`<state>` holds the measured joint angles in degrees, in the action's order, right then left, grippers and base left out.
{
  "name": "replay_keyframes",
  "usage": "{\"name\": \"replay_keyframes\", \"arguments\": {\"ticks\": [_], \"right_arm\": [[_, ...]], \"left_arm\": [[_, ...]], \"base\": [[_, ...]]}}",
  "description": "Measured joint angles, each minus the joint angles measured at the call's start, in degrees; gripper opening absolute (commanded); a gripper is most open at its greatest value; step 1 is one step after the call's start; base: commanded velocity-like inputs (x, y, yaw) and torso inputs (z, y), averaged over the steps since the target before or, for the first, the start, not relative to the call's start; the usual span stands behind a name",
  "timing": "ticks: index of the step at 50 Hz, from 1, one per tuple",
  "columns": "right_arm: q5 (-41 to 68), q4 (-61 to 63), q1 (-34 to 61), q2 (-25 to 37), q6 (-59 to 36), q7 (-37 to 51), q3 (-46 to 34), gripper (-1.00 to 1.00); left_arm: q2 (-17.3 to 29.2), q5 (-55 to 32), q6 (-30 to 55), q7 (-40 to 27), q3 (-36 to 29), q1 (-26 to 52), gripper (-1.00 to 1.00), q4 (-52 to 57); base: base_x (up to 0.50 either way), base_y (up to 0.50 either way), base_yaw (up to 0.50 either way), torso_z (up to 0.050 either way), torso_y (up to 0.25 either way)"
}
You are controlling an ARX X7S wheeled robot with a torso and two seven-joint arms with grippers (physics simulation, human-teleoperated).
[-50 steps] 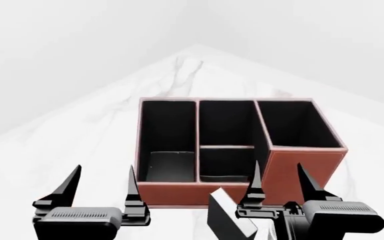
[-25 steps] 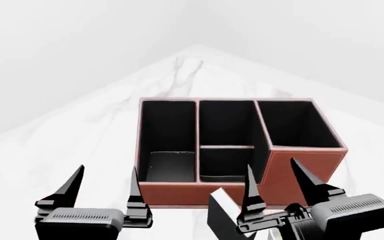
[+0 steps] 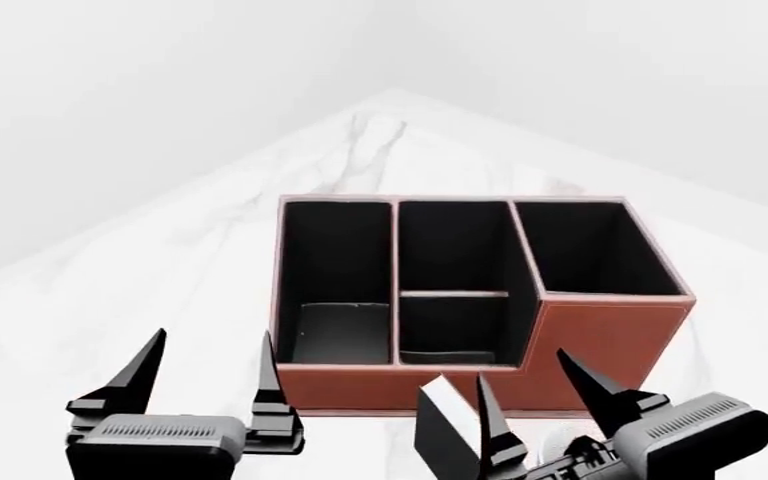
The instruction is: Pick up the book and place it in the right compartment of the caddy.
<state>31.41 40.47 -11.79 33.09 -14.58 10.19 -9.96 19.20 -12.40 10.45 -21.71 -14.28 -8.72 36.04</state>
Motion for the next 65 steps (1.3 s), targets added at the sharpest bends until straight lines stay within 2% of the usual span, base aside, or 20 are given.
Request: {"name": "replay_keyframes", "arguments": {"ticks": [65], "right_arm": [[-2.3,-15.9,-2.8,-4.5,7.6,-7.5,-6.4,1.00]], "left_arm": [[0.6,-0.6,-0.4,-1.1,-1.2,0.7,1.00,-1.1]], "base": [[0.00,0.00,0.00,0.000,0.000]]}}
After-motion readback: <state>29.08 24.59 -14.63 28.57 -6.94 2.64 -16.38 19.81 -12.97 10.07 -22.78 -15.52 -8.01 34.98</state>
